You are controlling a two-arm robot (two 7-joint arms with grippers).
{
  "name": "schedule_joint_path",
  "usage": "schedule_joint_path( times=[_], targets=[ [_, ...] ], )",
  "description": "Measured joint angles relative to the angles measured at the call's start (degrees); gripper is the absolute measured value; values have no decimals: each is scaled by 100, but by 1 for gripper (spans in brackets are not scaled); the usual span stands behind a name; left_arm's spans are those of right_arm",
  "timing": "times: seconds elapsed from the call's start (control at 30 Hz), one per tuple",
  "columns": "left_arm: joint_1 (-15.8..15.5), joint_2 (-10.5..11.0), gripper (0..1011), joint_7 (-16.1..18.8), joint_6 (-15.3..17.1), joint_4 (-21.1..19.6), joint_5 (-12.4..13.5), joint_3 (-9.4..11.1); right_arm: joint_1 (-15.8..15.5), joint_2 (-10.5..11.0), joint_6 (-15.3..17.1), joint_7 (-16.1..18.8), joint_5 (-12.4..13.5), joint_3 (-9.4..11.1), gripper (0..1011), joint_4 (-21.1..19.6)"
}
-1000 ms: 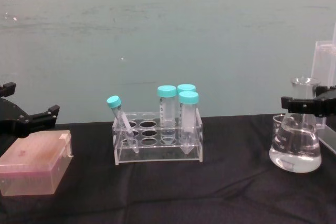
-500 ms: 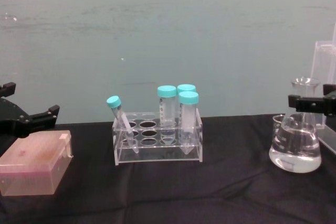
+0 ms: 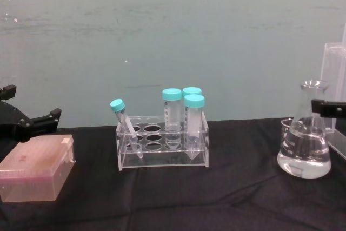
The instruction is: Place the experimental apparatus aside using one hand.
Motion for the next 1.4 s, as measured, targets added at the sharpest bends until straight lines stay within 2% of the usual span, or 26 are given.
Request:
schedule_joint_path(
  times=[0.2, 0.3, 0.53, 1.27, 1.4],
  targets=[
    [0, 0, 1000, 0, 0, 0, 0, 0, -140, 94, 57, 37, 98, 47, 1000, -148],
    [0, 0, 1000, 0, 0, 0, 0, 0, -223, 174, 55, 166, 174, 37, 1000, -240],
    [0, 0, 1000, 0, 0, 0, 0, 0, -352, 362, -10, 460, 311, -128, 1000, -407],
    [0, 0, 1000, 0, 0, 0, 0, 0, -191, 661, -491, 1068, 613, -679, 1000, -372],
    [0, 0, 1000, 1, 0, 0, 0, 0, -191, 661, -491, 1069, 613, -675, 1000, -370]
  ],
)
